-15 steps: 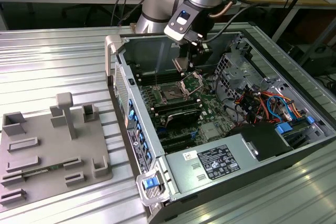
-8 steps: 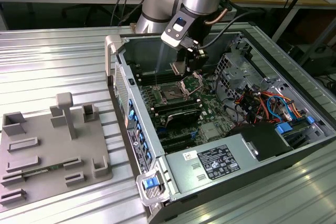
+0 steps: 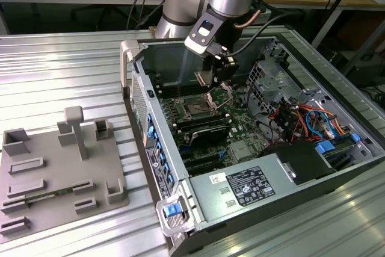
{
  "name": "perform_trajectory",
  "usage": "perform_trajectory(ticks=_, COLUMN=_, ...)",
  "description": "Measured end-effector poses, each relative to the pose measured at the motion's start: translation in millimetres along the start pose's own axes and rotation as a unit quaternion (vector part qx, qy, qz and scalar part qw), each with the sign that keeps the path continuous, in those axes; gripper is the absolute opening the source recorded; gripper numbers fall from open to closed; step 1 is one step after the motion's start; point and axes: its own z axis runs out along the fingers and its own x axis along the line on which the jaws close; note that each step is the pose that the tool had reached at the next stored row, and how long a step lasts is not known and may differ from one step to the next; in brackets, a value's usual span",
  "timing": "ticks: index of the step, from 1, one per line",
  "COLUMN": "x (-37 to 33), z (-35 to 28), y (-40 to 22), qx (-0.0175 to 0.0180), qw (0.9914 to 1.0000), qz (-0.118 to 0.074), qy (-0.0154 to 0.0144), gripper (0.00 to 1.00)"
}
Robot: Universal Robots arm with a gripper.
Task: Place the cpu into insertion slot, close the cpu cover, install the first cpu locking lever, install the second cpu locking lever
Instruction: 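Place the cpu into insertion slot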
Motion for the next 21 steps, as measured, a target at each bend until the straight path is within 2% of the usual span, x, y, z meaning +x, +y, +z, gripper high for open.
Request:
perform_trajectory(ticks=4, x=0.0, z=0.4, y=0.0, qx=-0.0001, qw=1.00000, qz=0.000, qy=0.0001, gripper=0.55)
perform_trajectory(ticks=6, x=0.9, z=16.0, y=-1.6, qx=-0.0001, qw=1.00000, qz=-0.002, qy=0.0002, gripper=0.55)
perform_trajectory(ticks=7, x=3.5, z=22.4, y=-2.0, qx=0.0001, qw=0.99994, qz=-0.010, qy=0.0009, gripper=0.55)
perform_trajectory(ticks=12, x=8.7, z=31.9, y=-2.9, qx=0.0001, qw=0.99992, qz=-0.012, qy=0.0011, gripper=0.55)
perform_trajectory(ticks=19, x=10.6, z=45.2, y=-4.1, qx=0.0001, qw=0.99992, qz=-0.012, qy=0.0011, gripper=0.55)
perform_trajectory(ticks=21, x=11.7, z=51.8, y=-4.7, qx=0.0001, qw=0.99993, qz=-0.011, qy=0.0011, gripper=0.55)
